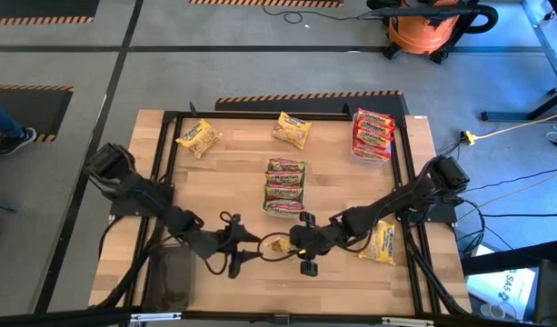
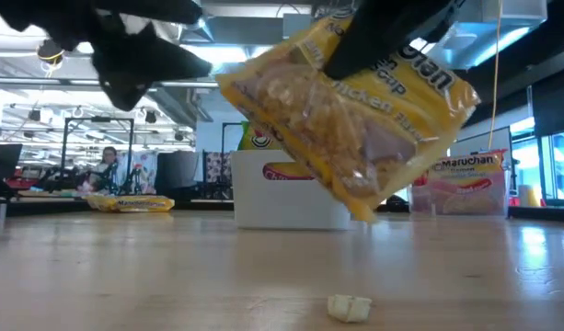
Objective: Sort Maruchan noodles
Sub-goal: Put the yellow noodle pack into the black bin
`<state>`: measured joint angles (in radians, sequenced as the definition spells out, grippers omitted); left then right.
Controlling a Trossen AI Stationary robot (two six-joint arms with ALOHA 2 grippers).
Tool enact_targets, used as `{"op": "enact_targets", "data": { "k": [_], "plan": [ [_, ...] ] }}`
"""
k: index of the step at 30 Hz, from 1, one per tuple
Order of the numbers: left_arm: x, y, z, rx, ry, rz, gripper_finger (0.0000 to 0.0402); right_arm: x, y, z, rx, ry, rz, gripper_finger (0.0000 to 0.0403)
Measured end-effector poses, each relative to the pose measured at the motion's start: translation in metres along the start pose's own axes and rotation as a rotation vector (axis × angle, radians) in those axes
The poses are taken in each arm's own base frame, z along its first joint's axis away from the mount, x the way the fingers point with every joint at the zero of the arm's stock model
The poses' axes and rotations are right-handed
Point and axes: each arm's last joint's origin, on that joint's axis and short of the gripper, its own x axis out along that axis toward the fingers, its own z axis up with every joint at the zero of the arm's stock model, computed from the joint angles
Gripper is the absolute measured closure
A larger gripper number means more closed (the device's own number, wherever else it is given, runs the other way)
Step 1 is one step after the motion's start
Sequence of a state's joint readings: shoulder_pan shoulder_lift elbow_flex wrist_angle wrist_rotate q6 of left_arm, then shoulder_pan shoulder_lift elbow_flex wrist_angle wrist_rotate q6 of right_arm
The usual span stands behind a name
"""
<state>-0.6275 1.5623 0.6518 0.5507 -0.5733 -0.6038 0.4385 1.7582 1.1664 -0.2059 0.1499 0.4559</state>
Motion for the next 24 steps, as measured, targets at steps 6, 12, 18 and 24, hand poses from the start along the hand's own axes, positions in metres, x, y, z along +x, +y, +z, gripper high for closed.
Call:
{"op": "enact_targets", "data": {
  "k": [6, 12, 18, 24],
  "plan": [
    [0.013, 0.008, 0.015, -0.012, 0.027, -0.054, 0.017, 0.01, -0.001, 0.001, -0.016, -0.01, 0.042, 0.0305],
    [0.03, 0.012, 0.014, 0.006, 0.1, -0.092, 0.0133, 0.016, 0.001, 0.001, -0.029, -0.028, 0.077, 0.0305],
    [0.052, 0.015, 0.007, -0.015, 0.141, -0.06, 0.0131, 0.018, -0.001, 0.006, -0.016, -0.064, 0.102, 0.0304],
    [0.056, 0.013, 0.01, -0.013, 0.17, -0.105, 0.0146, 0.019, -0.004, 0.008, -0.01, -0.053, 0.13, 0.0304]
  ]
}}
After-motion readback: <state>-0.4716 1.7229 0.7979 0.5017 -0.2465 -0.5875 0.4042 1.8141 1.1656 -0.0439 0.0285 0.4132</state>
